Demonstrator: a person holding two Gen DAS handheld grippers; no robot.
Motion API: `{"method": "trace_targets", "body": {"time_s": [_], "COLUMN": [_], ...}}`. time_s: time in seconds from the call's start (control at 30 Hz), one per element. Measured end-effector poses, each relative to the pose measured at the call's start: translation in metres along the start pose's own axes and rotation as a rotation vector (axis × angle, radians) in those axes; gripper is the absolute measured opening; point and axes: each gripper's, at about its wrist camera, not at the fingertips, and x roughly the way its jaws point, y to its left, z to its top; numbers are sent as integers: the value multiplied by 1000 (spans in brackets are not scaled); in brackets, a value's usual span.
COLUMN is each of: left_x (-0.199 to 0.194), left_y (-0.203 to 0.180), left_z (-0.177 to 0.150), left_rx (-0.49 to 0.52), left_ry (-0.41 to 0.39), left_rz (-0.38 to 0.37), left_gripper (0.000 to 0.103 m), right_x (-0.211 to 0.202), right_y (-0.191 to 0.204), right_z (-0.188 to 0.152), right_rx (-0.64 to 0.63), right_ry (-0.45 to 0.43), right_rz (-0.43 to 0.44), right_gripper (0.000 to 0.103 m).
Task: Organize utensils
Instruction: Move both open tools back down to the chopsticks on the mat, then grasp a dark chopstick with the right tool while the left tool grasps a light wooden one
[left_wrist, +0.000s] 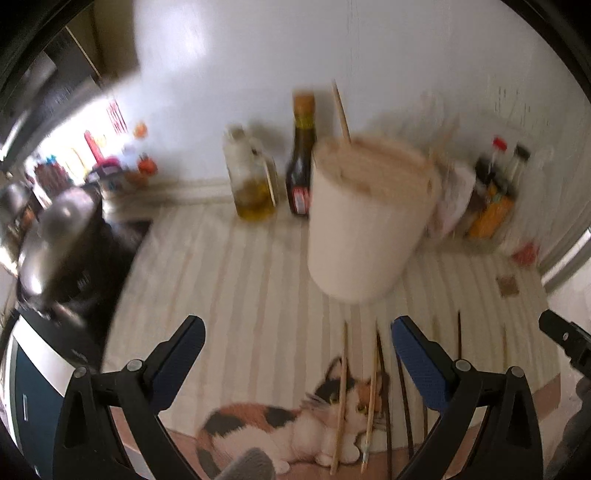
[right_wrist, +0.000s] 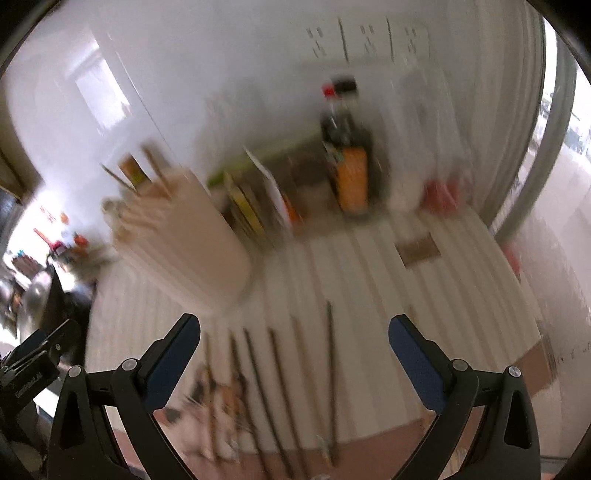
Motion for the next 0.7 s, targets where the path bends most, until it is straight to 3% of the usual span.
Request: {"method": "trace_targets", "body": {"time_s": [0.03, 0.1, 0.17, 0.3, 0.37, 0.43, 0.47, 0.53, 0.67, 0.7], "left_x": [12, 34, 58, 103, 130, 147, 154, 162, 164, 165], "left_y": [-4, -12, -19, -28, -29, -30, -30, -31, -31, -31], "left_z": [-7, -21, -33, -51, -60, -66, -68, -70, -69, -68], "left_rx": [6, 18, 30, 49, 41, 35, 33, 34, 44, 42], "left_ry": [33, 86, 146, 273, 359, 413, 437, 460, 460, 457], "left_rz": [8, 20, 22, 16, -13, -24, -36, -46, -58, -57], "left_gripper": [103, 103, 101, 74, 70, 58, 58, 46, 35, 19], "right_x": [7, 29, 58, 114, 141, 160, 167, 178, 189, 189], "right_y": [-6, -19, -26, -29, -26, -21, -19, -16, -10, -8], "right_z": [-2, -9, -14, -24, -28, -29, -30, -32, -34, -34], "right_rx": [2, 0, -21, -54, -72, -90, -97, -110, -163, -170], "right_ry": [22, 90, 161, 283, 340, 375, 390, 413, 435, 434], "right_rz": [-2, -13, -15, -26, -29, -45, -49, -63, -131, -142], "right_gripper": [94, 70, 66, 60, 59, 58, 55, 48, 21, 15]}}
